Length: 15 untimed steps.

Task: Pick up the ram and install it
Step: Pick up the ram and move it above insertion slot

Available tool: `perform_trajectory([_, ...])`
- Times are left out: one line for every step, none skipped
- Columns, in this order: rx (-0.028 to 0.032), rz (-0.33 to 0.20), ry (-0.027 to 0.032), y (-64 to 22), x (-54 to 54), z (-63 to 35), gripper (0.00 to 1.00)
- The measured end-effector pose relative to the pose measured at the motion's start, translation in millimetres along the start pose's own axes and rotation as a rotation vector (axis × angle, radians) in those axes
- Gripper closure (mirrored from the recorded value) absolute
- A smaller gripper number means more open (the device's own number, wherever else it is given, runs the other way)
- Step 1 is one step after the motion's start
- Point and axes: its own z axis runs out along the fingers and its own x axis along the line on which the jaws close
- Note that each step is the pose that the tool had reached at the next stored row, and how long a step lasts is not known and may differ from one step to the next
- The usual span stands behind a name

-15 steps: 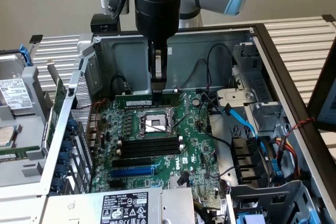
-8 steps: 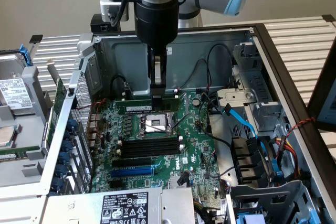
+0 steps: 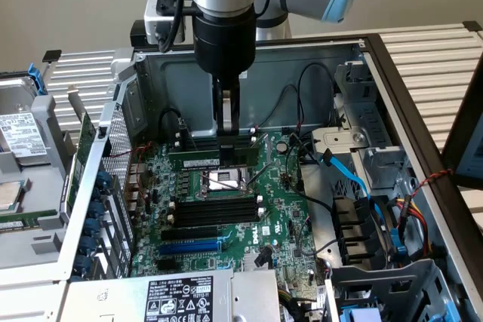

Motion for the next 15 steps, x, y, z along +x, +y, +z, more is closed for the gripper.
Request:
perform_trajectory([0.0,0.0,0.0,0.0,0.4,0.4,0.87])
perform_trajectory([0.0002,0.002,-0.0002,0.0,0.6,1.0,0.87])
perform_trajectory([0.0002,0.004,-0.0002,0.0,0.8,1.5,0.87])
perform_trajectory([0.0002,0.006,-0.0004,0.0,0.8,2.1,0.87])
perform_trajectory([0.0001,0.007,-0.0003,0.0,1.0,2.2,0.87])
perform_trajectory([0.0001,0.007,-0.0003,0.0,1.1,2.4,0.87])
perform_trajectory([0.0001,0.007,-0.0004,-0.1,1.4,2.5,0.87])
perform_trajectory([-0.0001,0.007,-0.0003,0.0,1.5,2.6,0.87])
perform_trajectory([-0.0002,0.007,-0.0002,0.0,1.5,2.6,0.87])
perform_trajectory([-0.0001,0.007,-0.0004,0.0,1.6,2.8,0.87])
perform_trajectory([0.0,0.007,-0.0005,-0.1,1.9,2.9,0.87])
perform_trajectory([0.0,0.008,-0.0005,-0.1,2.0,3.0,0.87])
perform_trajectory([-0.0001,0.008,-0.0004,-0.1,2.0,3.1,0.87])
perform_trajectory([-0.0001,0.008,-0.0003,-0.1,2.1,3.0,0.87])
perform_trajectory([-0.0001,0.008,-0.0003,-0.1,2.3,3.1,0.87])
